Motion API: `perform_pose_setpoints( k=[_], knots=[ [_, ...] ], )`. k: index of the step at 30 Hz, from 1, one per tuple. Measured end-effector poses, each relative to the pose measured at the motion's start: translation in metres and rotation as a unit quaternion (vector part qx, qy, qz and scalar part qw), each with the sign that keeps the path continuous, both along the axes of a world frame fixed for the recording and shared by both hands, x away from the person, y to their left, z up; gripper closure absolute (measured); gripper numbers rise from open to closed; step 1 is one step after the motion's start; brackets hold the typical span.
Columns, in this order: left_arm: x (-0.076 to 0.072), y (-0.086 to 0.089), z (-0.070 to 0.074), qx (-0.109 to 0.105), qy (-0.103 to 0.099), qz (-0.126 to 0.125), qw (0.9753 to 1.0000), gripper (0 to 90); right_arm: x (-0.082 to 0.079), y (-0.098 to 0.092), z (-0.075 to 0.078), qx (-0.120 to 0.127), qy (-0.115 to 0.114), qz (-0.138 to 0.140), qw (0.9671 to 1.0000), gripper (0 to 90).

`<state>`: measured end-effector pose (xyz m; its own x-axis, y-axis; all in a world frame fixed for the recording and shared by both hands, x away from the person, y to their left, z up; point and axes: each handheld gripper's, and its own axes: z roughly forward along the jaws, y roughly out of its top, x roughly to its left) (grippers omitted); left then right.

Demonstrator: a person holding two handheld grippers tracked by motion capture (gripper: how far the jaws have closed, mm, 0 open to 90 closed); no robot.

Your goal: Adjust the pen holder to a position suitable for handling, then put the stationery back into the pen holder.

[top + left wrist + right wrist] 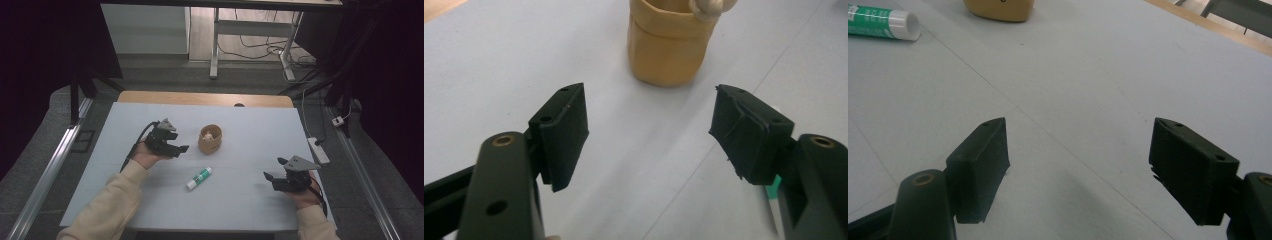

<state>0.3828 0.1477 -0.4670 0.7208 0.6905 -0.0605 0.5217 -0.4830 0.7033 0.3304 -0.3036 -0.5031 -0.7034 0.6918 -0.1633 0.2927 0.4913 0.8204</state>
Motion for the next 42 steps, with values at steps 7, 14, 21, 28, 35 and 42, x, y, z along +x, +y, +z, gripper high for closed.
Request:
perform_pose_setpoints(
  k=[7,14,21,28,35,42],
  knots=[
    [-0.013,0.012,0.003,-0.007,-0.001,0.000,1.0000,28.1,0.002,0.001,0.000,-0.005,-0.002,0.003,1.0000,24.0],
    [-0.024,0.019,0.000,-0.004,0.005,-0.002,1.0000,27.6,0.002,0.002,0.000,-0.002,-0.003,0.004,1.0000,24.1],
    [-0.036,0.020,0.002,0.001,0.005,-0.014,0.9999,27.3,0.002,0.002,0.000,-0.003,-0.005,0.003,1.0000,24.1],
    [-0.043,0.013,0.002,0.007,0.010,-0.027,0.9996,27.2,0.002,0.002,0.000,-0.006,-0.006,0.004,1.0000,24.1],
    [-0.049,0.001,0.001,0.017,0.014,-0.048,0.9986,26.9,0.002,0.003,0.000,-0.006,-0.006,0.005,1.0000,24.2],
    [-0.051,-0.010,-0.001,0.028,0.023,-0.061,0.9975,26.9,0.002,0.004,0.000,-0.008,-0.006,0.005,0.9999,24.2]
  ],
)
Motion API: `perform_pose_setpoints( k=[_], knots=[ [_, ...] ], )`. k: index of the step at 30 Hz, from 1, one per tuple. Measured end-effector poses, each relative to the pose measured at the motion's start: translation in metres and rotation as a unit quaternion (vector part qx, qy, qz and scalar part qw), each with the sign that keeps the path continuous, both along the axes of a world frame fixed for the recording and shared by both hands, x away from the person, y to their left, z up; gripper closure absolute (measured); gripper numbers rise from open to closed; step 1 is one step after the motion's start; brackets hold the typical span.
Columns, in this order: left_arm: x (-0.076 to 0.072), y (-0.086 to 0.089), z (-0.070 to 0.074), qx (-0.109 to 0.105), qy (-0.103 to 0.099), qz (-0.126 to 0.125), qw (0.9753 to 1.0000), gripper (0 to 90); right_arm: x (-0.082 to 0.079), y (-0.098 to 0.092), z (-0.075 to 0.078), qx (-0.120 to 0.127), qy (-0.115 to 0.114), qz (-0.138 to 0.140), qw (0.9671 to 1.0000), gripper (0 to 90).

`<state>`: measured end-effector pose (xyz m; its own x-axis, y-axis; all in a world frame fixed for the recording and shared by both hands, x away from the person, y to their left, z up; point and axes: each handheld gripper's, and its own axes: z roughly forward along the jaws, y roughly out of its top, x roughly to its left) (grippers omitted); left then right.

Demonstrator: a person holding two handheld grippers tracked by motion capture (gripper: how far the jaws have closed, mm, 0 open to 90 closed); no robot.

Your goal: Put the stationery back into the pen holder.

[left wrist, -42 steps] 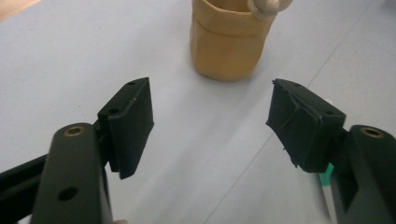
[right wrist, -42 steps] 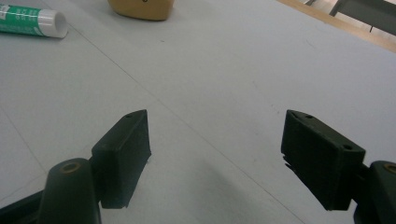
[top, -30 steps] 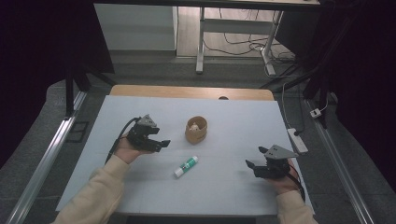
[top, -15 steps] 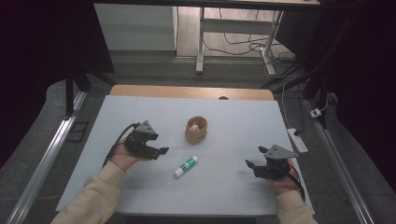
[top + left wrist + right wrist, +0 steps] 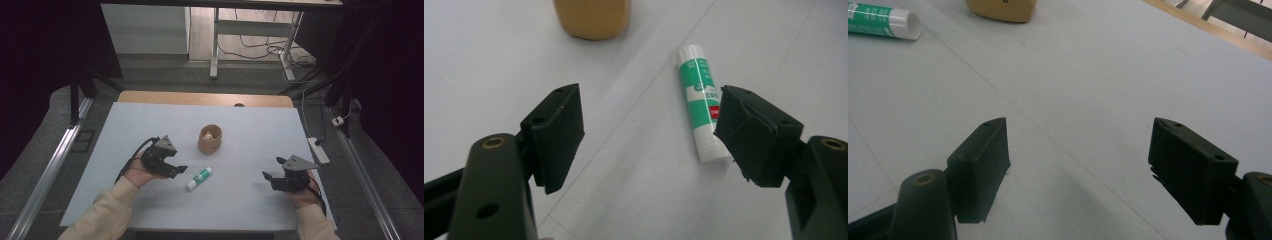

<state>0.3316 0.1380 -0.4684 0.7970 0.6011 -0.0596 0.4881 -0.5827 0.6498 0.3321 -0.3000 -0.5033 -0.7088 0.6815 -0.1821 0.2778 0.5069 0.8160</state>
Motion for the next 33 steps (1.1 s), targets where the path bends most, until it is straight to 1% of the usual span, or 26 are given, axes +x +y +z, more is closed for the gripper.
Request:
perform_pose_setpoints(
  k=[8,15,18,28,33],
  knots=[
    [-0.002,-0.013,-0.007,0.007,0.011,-0.013,0.9998,26.9,0.000,0.000,0.000,-0.003,0.001,0.000,1.0000,24.2],
    [-0.003,-0.031,-0.013,0.012,0.021,-0.035,0.9991,26.8,0.001,0.001,-0.001,-0.005,0.003,0.001,1.0000,24.3],
    [-0.003,-0.038,-0.015,0.020,0.025,-0.044,0.9985,26.5,0.001,0.001,-0.001,-0.005,0.003,0.001,1.0000,24.3],
    [-0.006,-0.050,-0.024,0.043,0.034,-0.037,0.9978,23.5,0.000,0.001,-0.002,-0.005,0.003,0.001,1.0000,24.4],
    [-0.007,-0.057,-0.031,0.060,0.040,-0.040,0.9966,23.5,0.001,0.001,-0.002,-0.007,0.004,0.001,1.0000,24.3]
  ],
)
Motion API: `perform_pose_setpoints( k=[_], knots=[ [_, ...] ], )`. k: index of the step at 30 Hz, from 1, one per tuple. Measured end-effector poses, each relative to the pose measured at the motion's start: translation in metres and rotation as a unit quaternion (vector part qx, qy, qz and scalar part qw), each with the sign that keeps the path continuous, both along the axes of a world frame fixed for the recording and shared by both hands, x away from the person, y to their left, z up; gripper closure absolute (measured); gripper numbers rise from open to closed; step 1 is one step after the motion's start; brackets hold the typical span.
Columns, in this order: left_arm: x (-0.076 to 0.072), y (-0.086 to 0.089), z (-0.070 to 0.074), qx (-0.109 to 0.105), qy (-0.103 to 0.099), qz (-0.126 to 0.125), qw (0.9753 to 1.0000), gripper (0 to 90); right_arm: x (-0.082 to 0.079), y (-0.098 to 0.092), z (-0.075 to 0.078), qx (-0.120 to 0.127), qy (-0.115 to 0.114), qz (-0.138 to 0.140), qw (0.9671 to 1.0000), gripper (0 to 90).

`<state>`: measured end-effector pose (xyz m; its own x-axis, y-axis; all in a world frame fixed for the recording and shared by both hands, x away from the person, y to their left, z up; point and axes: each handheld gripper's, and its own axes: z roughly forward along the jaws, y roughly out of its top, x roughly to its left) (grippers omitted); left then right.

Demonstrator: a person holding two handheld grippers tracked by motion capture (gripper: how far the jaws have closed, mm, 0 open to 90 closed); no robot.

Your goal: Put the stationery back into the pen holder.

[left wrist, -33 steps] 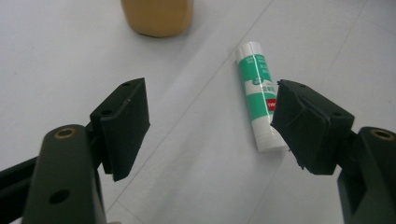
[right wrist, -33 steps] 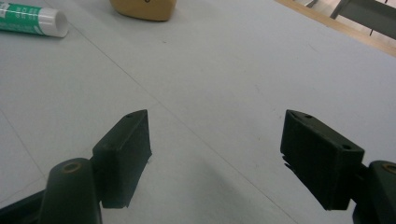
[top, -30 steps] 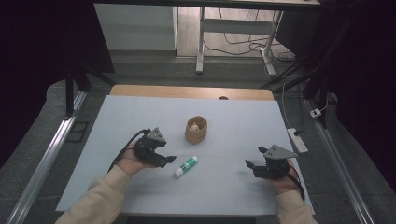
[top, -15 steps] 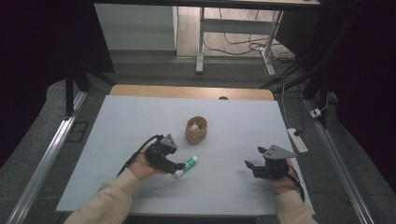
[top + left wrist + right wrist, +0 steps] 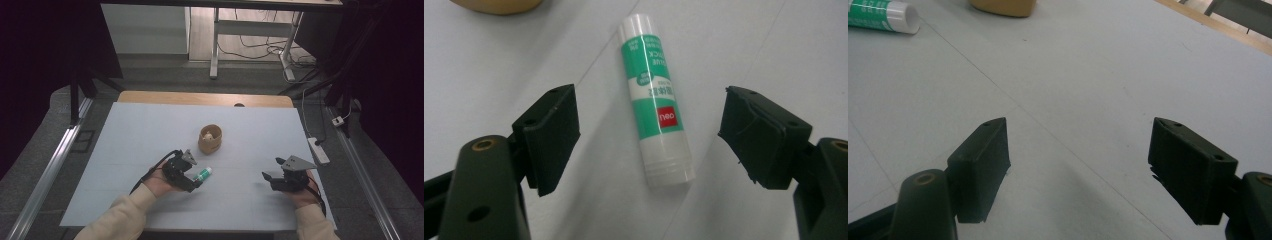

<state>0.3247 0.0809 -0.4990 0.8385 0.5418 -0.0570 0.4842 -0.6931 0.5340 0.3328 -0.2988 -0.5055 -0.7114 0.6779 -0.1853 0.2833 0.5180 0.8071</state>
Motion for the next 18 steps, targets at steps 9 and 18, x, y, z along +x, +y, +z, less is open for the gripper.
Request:
perform_pose_setpoints(
  k=[9,18],
  knots=[
    [-0.002,-0.006,-0.007,0.028,0.004,-0.016,0.9995,26.9,0.000,0.000,0.000,0.000,0.001,-0.001,1.0000,24.4],
    [-0.003,-0.006,-0.014,0.050,0.010,-0.019,0.9985,44.3,0.000,0.000,-0.001,-0.003,0.000,-0.001,1.0000,24.4]
  ],
)
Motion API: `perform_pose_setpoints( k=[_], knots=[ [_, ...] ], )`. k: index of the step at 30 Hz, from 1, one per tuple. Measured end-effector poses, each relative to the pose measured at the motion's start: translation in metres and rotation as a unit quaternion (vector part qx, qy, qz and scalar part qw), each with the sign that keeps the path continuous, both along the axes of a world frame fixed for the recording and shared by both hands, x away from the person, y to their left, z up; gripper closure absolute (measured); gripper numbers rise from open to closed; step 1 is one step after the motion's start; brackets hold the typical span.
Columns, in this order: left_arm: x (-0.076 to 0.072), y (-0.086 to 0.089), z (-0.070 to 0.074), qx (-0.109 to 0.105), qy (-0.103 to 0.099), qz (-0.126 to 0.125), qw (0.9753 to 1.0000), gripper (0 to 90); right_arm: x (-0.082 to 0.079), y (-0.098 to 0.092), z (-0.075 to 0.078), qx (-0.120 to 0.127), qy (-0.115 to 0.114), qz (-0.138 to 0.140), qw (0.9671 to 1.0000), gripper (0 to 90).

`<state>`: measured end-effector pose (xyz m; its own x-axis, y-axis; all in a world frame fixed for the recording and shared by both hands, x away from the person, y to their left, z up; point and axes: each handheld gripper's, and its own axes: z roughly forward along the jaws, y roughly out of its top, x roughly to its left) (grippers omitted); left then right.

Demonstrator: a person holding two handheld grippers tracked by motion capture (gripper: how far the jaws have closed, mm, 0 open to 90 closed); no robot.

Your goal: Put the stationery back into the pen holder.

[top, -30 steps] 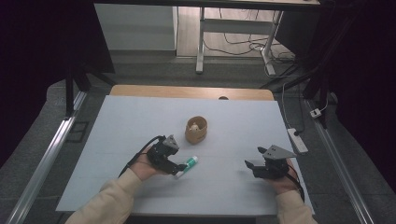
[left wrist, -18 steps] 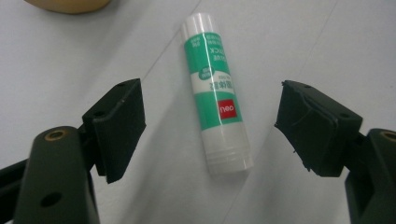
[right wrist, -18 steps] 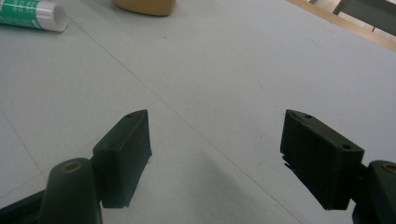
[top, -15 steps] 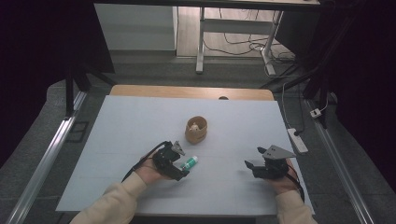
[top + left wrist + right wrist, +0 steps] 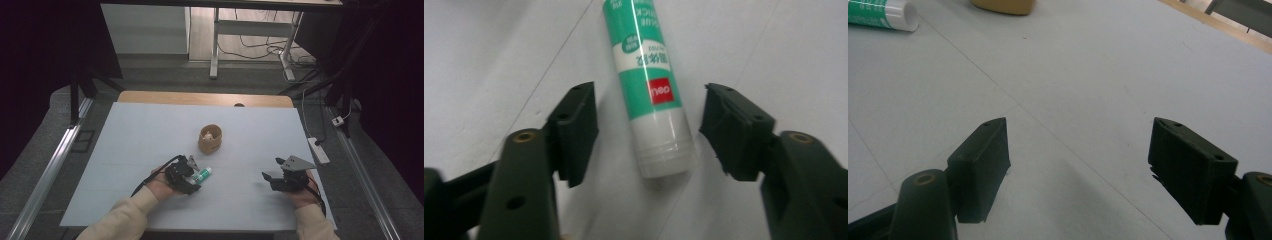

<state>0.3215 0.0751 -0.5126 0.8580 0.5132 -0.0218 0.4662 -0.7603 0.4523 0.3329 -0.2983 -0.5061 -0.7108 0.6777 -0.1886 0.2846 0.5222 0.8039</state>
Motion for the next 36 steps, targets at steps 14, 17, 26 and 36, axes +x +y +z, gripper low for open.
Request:
perform_pose_setpoints(
  k=[14,17,26,36],
  knots=[
    [0.003,0.005,0.004,0.000,0.002,-0.001,1.0000,64.2,-0.002,0.001,0.003,0.002,-0.013,0.004,0.9999,25.0],
    [0.005,0.010,0.010,-0.015,0.008,0.001,0.9998,64.2,-0.003,0.003,0.005,0.005,-0.015,0.010,0.9998,25.0],
    [0.012,0.021,0.020,-0.058,0.018,0.012,0.9981,64.1,-0.007,0.013,0.011,0.019,-0.016,0.034,0.9991,24.8],
    [0.014,0.016,0.029,-0.065,0.011,0.003,0.9978,64.1,-0.012,0.026,0.016,0.014,-0.023,0.056,0.9981,24.9]
  ],
)
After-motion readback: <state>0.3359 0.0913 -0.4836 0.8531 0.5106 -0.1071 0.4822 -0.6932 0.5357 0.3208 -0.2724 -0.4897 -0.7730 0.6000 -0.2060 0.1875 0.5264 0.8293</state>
